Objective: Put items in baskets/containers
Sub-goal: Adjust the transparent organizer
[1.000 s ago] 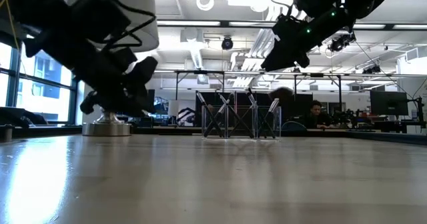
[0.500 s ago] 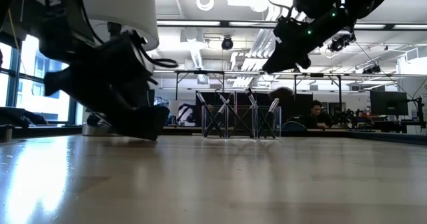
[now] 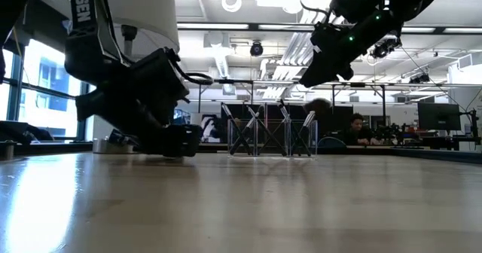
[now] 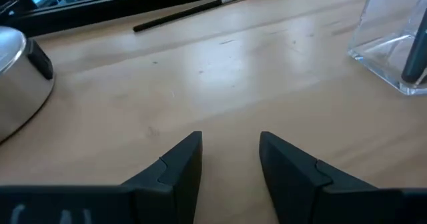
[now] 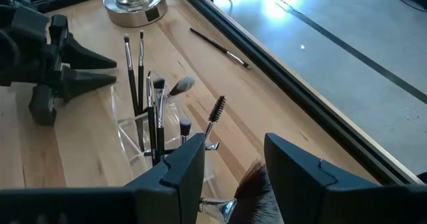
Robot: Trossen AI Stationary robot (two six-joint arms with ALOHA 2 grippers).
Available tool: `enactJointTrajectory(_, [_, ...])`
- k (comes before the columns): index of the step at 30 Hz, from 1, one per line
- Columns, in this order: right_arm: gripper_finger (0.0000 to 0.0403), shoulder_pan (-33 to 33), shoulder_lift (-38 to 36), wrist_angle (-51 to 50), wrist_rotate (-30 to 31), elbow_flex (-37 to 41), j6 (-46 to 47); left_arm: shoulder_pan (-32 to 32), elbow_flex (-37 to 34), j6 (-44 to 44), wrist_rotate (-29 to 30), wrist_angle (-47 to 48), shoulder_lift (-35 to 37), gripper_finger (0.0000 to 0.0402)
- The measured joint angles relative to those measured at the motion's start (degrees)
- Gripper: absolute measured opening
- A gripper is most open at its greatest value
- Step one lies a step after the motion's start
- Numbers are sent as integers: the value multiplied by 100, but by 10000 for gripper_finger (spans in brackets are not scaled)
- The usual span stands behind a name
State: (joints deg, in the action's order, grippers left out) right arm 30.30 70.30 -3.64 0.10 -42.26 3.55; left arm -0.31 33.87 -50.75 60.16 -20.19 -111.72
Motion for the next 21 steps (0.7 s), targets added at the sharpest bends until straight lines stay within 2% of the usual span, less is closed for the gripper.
enactJointTrajectory(3, [151, 0, -1, -2, 2, 0, 0, 83, -9, 483, -44, -573, -12, 149])
enactJointTrajectory(7, [149, 0, 0, -2, 9, 0, 45, 298, 3, 1069, -475, -1380, -28, 149])
enactJointTrajectory(11, [151, 0, 0, -2, -24, 0, 66, 541, 202, 1474, -980, -1547, -31, 149])
enactJointTrajectory(18, [150, 0, 0, 0, -30, 0, 66, 955, 800, 2661, -2573, -1588, -31, 149])
enactJointTrajectory(21, [151, 0, 0, 0, -31, 0, 68, 1031, 1087, 3049, -2914, -1606, -204, 149])
